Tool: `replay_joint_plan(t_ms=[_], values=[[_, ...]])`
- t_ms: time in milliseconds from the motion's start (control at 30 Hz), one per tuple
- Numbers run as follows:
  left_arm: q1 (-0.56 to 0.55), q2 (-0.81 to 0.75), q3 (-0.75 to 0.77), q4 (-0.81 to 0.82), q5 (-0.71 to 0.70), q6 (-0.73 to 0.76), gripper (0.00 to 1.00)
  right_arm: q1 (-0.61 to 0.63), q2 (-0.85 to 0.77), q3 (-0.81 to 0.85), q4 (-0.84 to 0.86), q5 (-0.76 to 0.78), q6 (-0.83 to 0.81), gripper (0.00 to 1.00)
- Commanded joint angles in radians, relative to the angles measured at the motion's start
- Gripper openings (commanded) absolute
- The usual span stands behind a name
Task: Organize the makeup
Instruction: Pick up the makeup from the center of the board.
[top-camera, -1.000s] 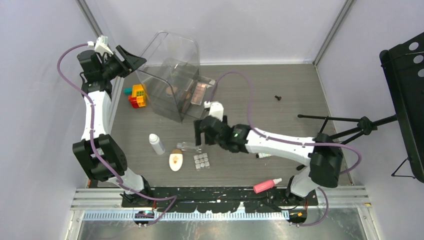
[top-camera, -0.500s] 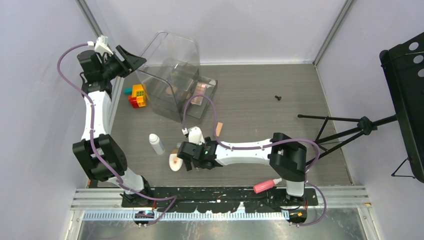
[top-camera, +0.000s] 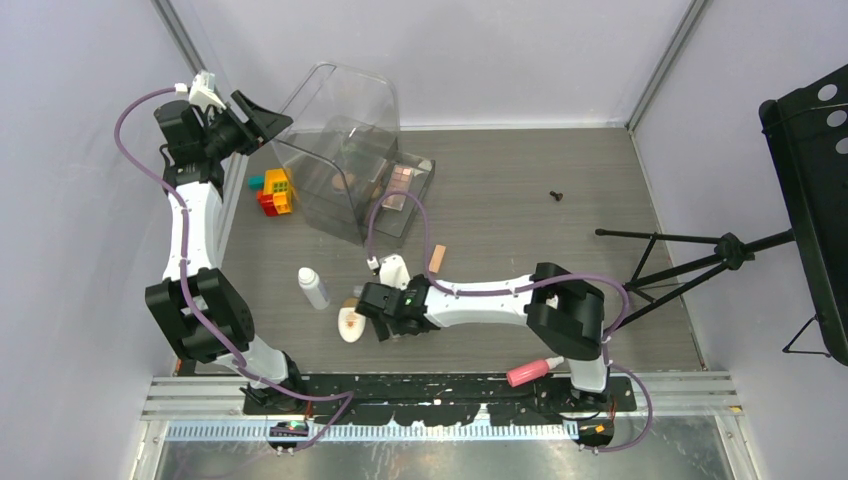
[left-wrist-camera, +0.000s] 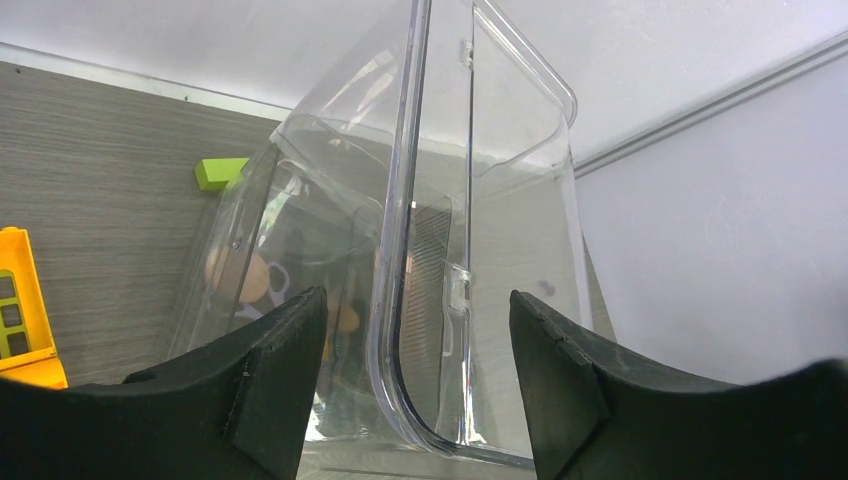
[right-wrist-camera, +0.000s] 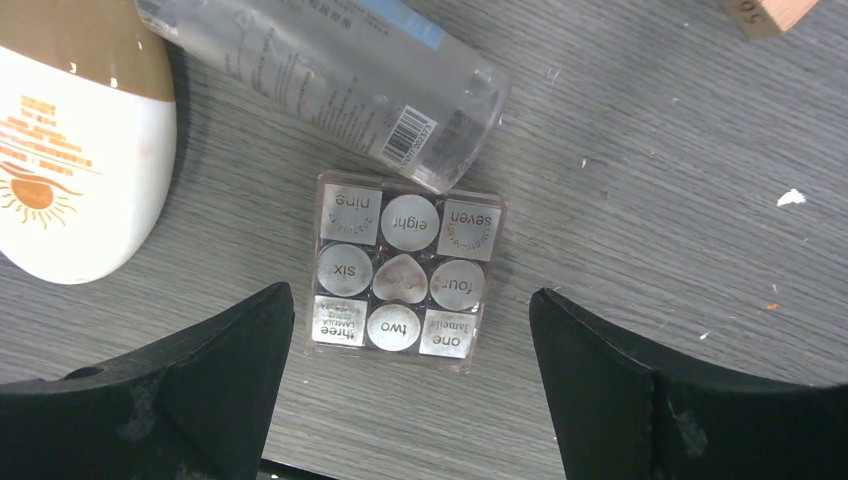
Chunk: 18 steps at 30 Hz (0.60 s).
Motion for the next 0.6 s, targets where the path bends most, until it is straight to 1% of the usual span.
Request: replay_joint_plan(t_ms=[0,200,567], values=[[0.006,-0.010,-0.001,0.048,0.031,-0.006,0.68,-0.019,0.001,0.014,0.022,-0.030,0.024,0.92],[0.005,-0.011,-0.001,0.050,0.031,-0.006,0.68,-0.042,0.007,-0.005,0.049,-0.082,0.033,0.91],[0.006,-0.008,-0.002,0.059,0.036,-0.015,0.68,-0.047,0.045,-0.004,0.037,-0.119,0.049,0.87]])
